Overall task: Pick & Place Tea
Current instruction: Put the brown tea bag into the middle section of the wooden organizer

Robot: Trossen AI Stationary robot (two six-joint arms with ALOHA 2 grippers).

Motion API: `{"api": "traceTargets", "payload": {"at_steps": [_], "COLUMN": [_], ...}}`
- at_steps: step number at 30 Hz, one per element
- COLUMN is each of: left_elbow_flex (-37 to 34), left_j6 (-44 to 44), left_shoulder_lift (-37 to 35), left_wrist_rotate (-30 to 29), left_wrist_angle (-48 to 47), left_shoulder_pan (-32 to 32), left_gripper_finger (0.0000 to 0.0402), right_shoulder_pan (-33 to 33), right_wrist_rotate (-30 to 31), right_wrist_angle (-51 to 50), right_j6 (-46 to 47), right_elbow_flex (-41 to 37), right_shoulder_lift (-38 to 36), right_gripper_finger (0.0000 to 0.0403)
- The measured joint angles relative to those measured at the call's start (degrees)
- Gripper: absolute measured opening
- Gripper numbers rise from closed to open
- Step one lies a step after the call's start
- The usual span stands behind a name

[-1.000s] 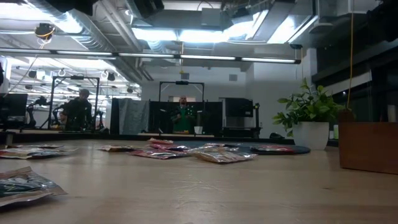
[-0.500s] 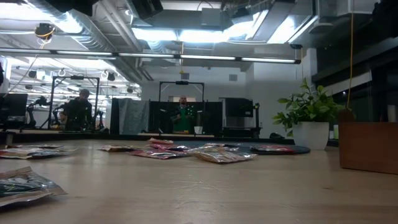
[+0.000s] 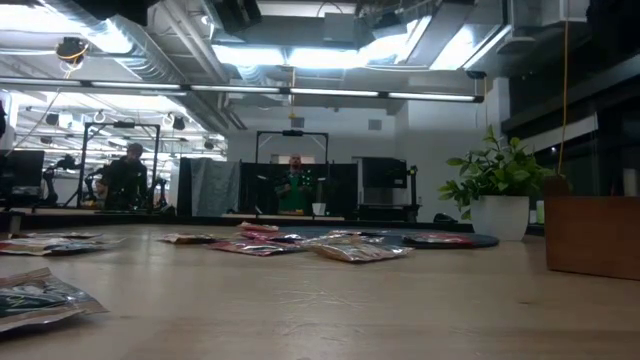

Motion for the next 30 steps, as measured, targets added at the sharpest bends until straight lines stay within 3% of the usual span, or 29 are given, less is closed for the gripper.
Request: {"api": "traceTargets", "payload": {"at_steps": [5, 15, 22, 26, 30], "left_elbow_flex": [0.02, 0.04, 5.49, 11.54, 15.69], "left_j6": [1.16, 4.49, 3.58, 7.26, 7.73], "left_shoulder_lift": [0.00, 2.11, 9.68, 15.68, 21.29], "left_wrist_rotate": [-4.41, -24.40, -28.28, -30.46, -31.56], "left_wrist_angle": [-5.10, -17.62, -21.79, -31.39, -38.42], "left_shoulder_pan": [-0.53, -6.51, -9.82, -10.56, -10.45], "left_gripper_finger": [0.0090, 0.0089, 0.0049, 0.0011, 0.0004], "right_shoulder_pan": [-1.96, -12.79, -18.77, -20.28, -21.24], "right_wrist_rotate": [5.07, 11.41, 13.93, 15.23, 15.25], "right_wrist_angle": [5.40, 17.95, 27.24, 28.80, 30.99], "right_j6": [-5.82, -22.29, -25.34, -25.85, -26.56], "right_elbow_flex": [0.00, 0.02, 0.04, 0.04, 0.04], "right_shoulder_lift": [-0.20, -0.22, 0.91, 2.86, 6.27], "right_gripper_finger": [0.0126, 0.0126, 0.0126, 0.0126, 0.0126]}}
